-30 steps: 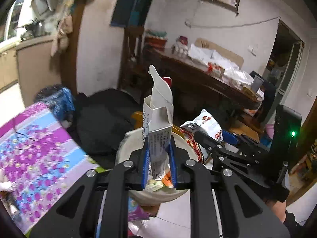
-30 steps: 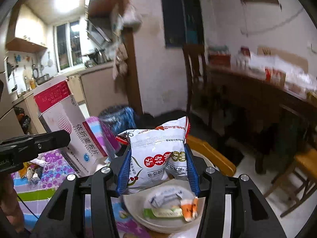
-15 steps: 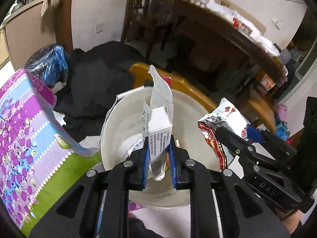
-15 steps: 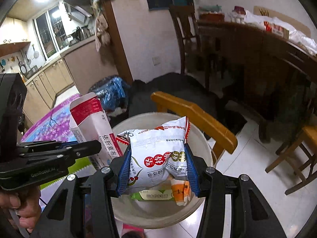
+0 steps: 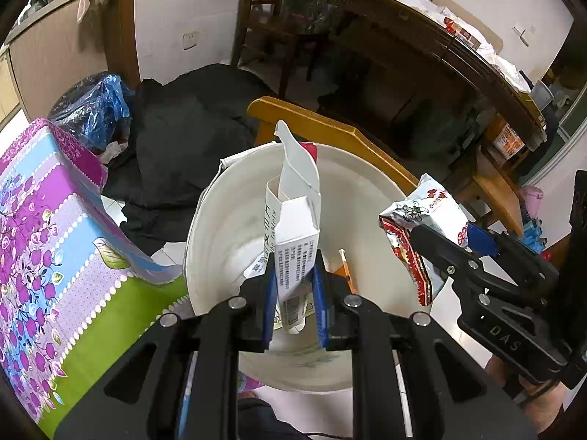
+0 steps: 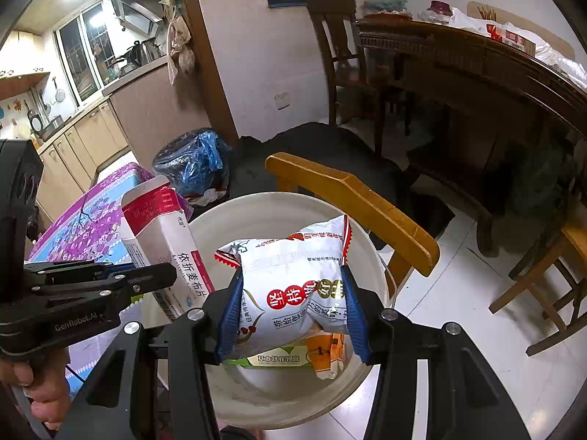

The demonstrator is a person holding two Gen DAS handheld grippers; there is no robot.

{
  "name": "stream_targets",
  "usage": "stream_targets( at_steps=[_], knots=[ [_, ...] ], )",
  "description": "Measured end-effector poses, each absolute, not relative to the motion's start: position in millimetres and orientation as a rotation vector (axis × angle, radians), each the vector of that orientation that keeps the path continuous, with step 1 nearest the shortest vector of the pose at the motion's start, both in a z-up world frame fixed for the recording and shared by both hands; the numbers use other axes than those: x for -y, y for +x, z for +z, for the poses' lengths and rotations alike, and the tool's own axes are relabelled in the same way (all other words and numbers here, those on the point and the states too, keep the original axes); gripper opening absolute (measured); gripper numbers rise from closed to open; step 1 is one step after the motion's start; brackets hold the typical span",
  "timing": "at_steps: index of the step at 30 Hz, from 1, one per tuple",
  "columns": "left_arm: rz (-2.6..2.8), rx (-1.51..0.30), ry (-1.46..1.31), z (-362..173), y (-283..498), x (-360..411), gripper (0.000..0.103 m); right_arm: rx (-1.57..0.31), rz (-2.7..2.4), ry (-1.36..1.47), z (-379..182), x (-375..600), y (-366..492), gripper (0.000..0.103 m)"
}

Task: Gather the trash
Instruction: 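Carry the medicine box and snack bag over the white bucket with both tools, then open both tools to drop the box and snack bag into the bucket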

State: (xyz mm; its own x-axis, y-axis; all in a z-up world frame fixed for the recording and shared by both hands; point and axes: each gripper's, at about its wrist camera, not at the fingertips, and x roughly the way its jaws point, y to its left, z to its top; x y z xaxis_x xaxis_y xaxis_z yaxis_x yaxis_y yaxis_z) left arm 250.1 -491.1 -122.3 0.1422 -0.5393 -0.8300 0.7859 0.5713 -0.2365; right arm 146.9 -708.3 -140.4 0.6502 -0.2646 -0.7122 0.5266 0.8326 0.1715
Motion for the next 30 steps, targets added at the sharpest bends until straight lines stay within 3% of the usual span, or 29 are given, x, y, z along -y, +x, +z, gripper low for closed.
stream_targets(
  at_steps=[10,16,30],
  knots=[
    [-0.947,-1.052,0.313,-128.1,249.4,495.3,0.018,-0.747,-0.456,0.400,-147.9,707.8,150.0,0.053],
    [-0.928,-1.047,0.322,-130.6,250.2,495.4,0.039,-0.737,-0.468,0.414,-151.9,709.8,148.3,0.059],
    [-0.917,-1.005,0.329,-122.0,243.2,485.8,0.040,-0.667,-0.476,0.416,-136.6,698.9,124.3,0.060]
  ],
)
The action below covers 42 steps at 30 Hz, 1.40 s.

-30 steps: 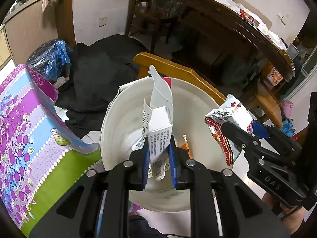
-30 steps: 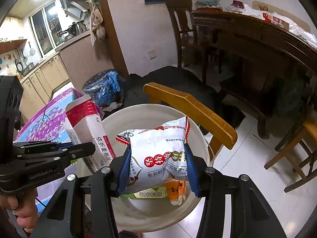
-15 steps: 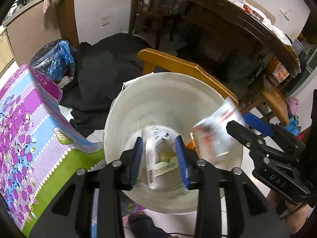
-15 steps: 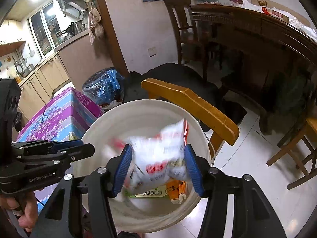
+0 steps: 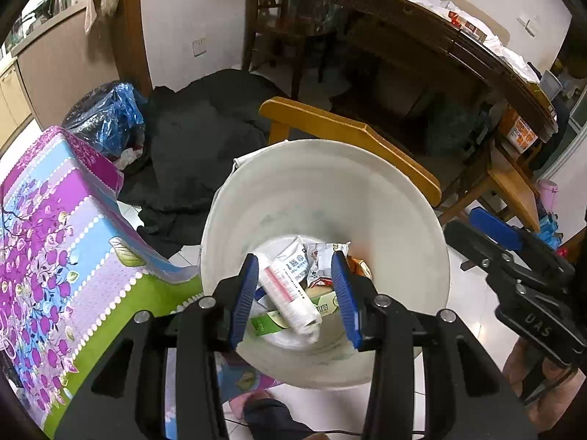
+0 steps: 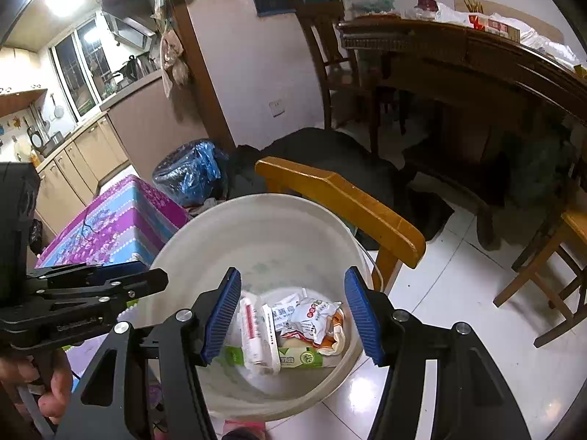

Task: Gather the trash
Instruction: 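Open both tools to drop the box and snack bag into the bucket, then move both tools back over the table toward the remaining items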

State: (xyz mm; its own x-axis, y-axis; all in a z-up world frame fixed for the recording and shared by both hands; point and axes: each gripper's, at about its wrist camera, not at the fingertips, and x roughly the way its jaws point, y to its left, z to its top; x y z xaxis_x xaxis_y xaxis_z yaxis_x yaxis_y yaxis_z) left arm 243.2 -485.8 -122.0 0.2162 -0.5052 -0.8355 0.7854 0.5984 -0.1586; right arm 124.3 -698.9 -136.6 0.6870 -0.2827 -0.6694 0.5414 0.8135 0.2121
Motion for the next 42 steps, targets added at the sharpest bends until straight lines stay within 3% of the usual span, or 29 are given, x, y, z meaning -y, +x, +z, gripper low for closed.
stream_targets(
  at_steps=[26,42],
  knots=[
    [-0.846,-0.806,0.235,-60.2,223.1,379.7,0.040,-0.420,-0.389,0.238,-50.5,579.7,85.3,0.080],
    [-0.673,-0.771,0.096,-78.8,262.0,174.5,0.048,-0.466,-0.043,0.157,-69.5,442.7,150.5,0.080]
  ],
)
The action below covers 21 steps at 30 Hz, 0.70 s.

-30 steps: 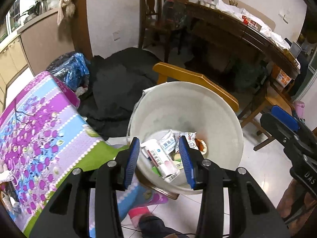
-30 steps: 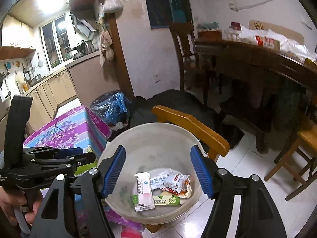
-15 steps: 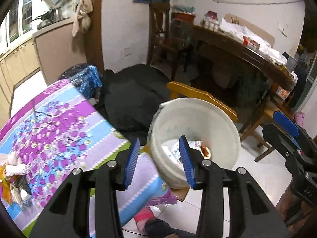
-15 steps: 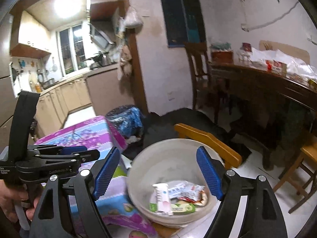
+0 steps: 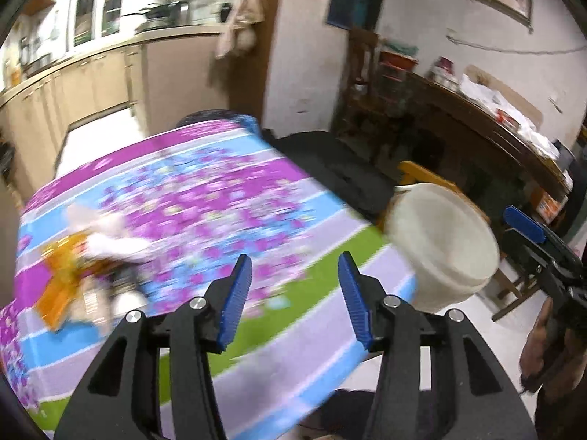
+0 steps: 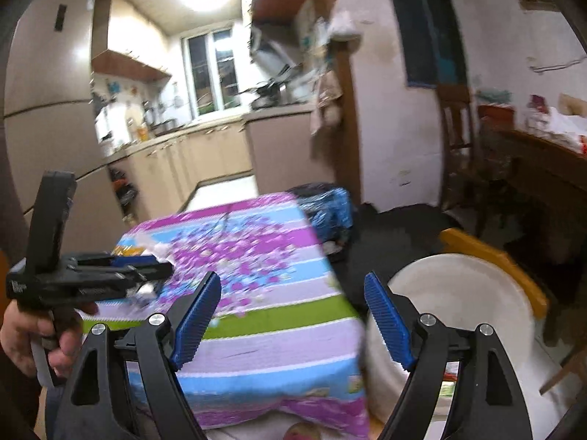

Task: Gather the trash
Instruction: 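Move both tools back over the table toward the remaining items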

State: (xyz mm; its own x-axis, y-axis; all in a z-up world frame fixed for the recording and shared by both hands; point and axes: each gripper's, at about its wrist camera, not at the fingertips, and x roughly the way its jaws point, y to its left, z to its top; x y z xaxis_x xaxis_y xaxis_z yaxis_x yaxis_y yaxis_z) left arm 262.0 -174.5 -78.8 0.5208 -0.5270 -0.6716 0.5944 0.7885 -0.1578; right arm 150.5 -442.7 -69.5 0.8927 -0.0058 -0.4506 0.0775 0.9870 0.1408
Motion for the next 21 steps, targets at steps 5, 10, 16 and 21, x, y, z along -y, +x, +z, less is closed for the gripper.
stream_targets(
  at_steps=[5,10,16,21],
  knots=[
    [-0.537,-0.773,0.038,-90.8,297.1,59.1,0.048,-0.510,0.040,0.140,-84.7,406.6,176.8,0.080],
    [-0.439,-0.796,-0.035,-103.8,345.6,-44.4,0.048,-0.564,0.112,0.146,-100.2,373.3,208.7,0.080],
    [-0.508,-0.912,0.007,-137.3,391.7,-62.7,0.048,-0.608,0.198,0.123,-111.5,338.7,240.0,0.080],
    [-0.572,-0.949,0.057,-155.7,410.2,-48.4,0.048,-0.655,0.284,0.108,-119.2,313.4,264.3,0.080]
  ],
)
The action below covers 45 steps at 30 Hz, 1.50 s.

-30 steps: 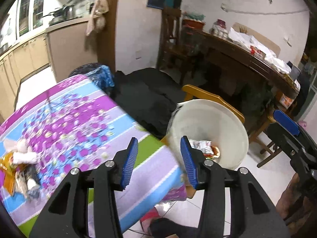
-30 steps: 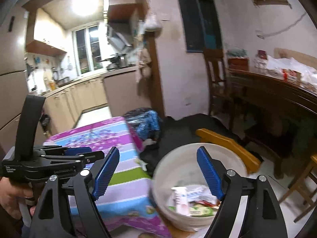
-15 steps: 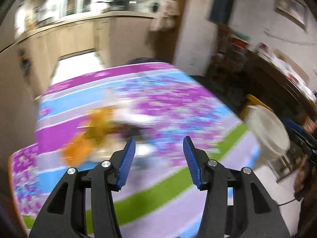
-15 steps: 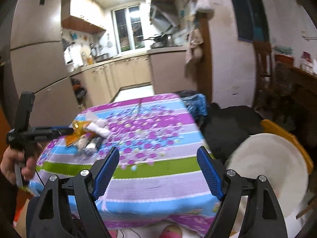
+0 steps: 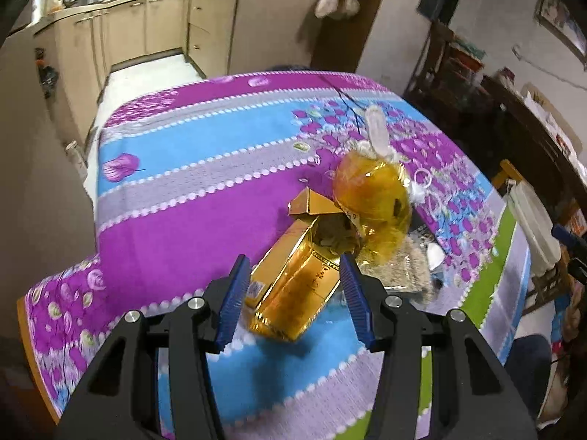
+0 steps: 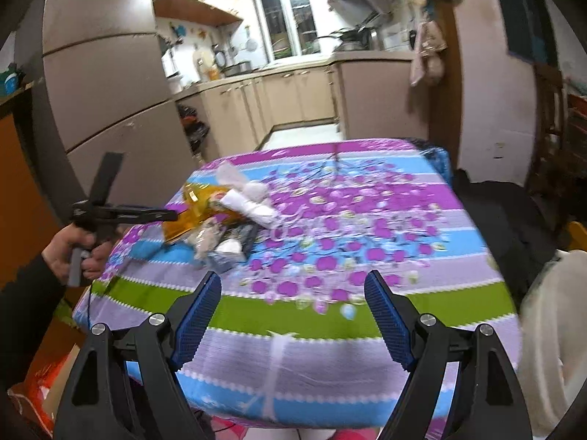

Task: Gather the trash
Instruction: 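Grasp the gold carton with the left tool while the right tool grasps the white cloth bundle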

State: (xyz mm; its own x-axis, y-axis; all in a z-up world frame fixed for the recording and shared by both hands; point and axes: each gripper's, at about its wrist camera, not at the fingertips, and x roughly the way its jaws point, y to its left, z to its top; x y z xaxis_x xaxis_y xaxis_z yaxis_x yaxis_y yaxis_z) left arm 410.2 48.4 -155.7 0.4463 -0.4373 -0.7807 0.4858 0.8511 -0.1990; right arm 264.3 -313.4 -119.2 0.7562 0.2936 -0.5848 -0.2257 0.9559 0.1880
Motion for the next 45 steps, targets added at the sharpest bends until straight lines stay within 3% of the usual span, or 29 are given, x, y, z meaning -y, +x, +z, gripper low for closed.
stream_targets(
  at_steps=[8,11,13,21,27,38,45],
  knots=[
    [-0.591,-0.915,0.161,-163.0,406.1,-38.7,0.046,-0.701,0.416,0.102,-129.1,275.3,298.6,0.080],
    [-0.571,-0.911,0.165,-164.3,402.3,-38.9,0.033,-0.721,0.449,0.102,-135.6,259.3,313.4,0.080],
    [-0.569,-0.920,0.164,-167.1,399.6,-41.1,0.019,-0.725,0.461,0.098,-137.2,253.8,318.1,0.080],
    [-0.583,-0.930,0.138,-164.9,399.0,-44.4,0.019,-0.726,0.501,0.073,-140.4,235.3,329.1,0.080],
    [-0.570,-0.941,0.128,-166.2,404.8,-31.9,0.025,-0.714,0.527,0.015,-136.4,233.3,338.8,0.080],
    [-0.602,-0.951,0.126,-171.8,389.4,-24.7,0.023,-0.743,0.570,-0.121,-140.8,230.3,398.5,0.076],
    [-0.581,-0.971,0.103,-173.4,392.1,-26.5,0.032,-0.810,0.581,-0.228,-156.1,221.5,451.9,0.072]
  ],
)
